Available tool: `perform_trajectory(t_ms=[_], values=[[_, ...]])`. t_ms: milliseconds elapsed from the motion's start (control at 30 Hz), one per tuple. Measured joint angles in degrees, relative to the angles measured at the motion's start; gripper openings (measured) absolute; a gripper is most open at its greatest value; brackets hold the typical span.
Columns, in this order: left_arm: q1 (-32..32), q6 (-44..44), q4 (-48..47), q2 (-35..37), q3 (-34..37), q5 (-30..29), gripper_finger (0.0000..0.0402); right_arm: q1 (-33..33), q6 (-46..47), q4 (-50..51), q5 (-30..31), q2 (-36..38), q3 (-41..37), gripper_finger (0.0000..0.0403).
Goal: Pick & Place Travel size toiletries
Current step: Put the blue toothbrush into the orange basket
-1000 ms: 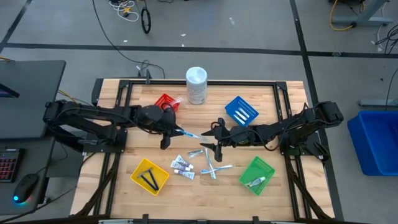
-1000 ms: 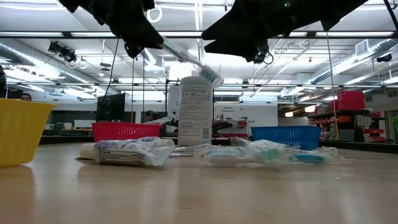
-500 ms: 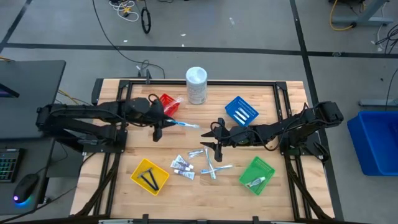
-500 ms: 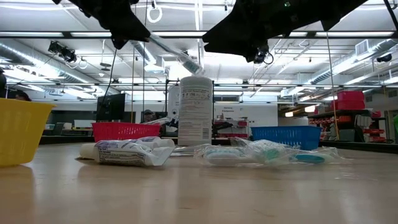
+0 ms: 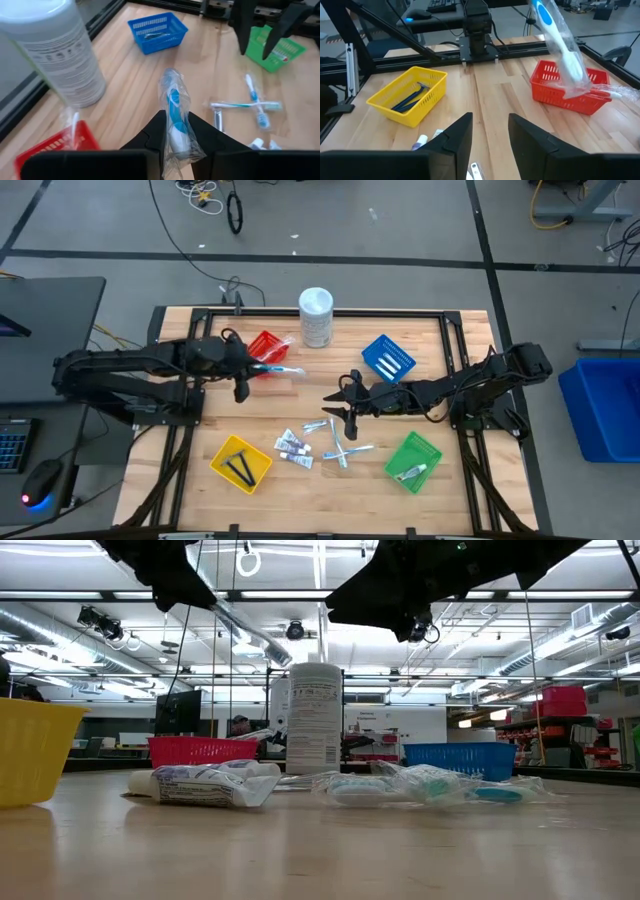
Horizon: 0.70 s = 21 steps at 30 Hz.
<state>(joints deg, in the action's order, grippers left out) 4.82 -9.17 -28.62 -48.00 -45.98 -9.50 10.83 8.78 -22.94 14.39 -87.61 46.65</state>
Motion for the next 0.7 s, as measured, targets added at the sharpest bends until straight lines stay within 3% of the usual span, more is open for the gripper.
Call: perform_trajectory(t_ms=[400,700], values=[[2.8,-0.9,-8.7,3.9,0.0,-7.6,0.0059,0.0,1.5,0.5,0.0,0.0,0.0,0.0139],[6.0,-6.3,-16.4,2.1,0.0,-16.1,0.0059,0.0,1.5,0.4,0.0,0.0,0.0,0.0123]])
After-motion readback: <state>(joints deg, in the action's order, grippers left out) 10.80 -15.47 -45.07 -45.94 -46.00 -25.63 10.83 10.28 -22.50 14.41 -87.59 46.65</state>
